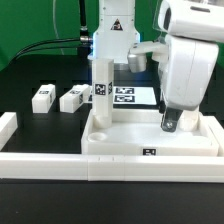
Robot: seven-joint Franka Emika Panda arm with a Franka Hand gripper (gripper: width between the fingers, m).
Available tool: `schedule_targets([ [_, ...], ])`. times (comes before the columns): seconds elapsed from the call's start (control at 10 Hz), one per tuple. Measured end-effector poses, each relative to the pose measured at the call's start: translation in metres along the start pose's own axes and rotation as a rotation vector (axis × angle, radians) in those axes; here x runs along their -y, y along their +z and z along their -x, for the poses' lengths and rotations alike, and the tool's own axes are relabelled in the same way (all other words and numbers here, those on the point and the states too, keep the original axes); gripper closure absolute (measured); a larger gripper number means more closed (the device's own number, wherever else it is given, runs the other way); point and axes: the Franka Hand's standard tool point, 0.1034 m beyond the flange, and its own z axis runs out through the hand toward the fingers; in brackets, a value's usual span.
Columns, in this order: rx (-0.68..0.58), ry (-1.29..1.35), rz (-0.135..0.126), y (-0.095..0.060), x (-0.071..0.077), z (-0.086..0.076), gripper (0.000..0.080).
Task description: Assemble desk
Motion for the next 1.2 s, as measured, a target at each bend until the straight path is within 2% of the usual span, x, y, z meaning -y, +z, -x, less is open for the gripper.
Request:
schedule_targets([
  [0.2, 0.015, 0.019, 0.010, -0.013, -0.001, 0.033, 0.0157],
  [0.4, 0.020, 0.021, -0.004, -0.010, 0.004, 0.056, 0.0150],
  [0.5, 0.022, 0.027, -0.008, -0.009, 0.005, 0.061, 0.0150],
  [0.9, 0.020, 0.149, -0.008, -0.008, 0.005, 0.060, 0.0150],
  [1.0, 0.023, 0.322, -0.023, -0.006, 0.008, 0.068, 0.0150],
  [1.1, 0.044, 0.469, -0.049, -0.004, 0.013, 0.076, 0.0150],
  [1.2, 0.049, 0.596, -0.049, -0.005, 0.014, 0.076, 0.0150],
])
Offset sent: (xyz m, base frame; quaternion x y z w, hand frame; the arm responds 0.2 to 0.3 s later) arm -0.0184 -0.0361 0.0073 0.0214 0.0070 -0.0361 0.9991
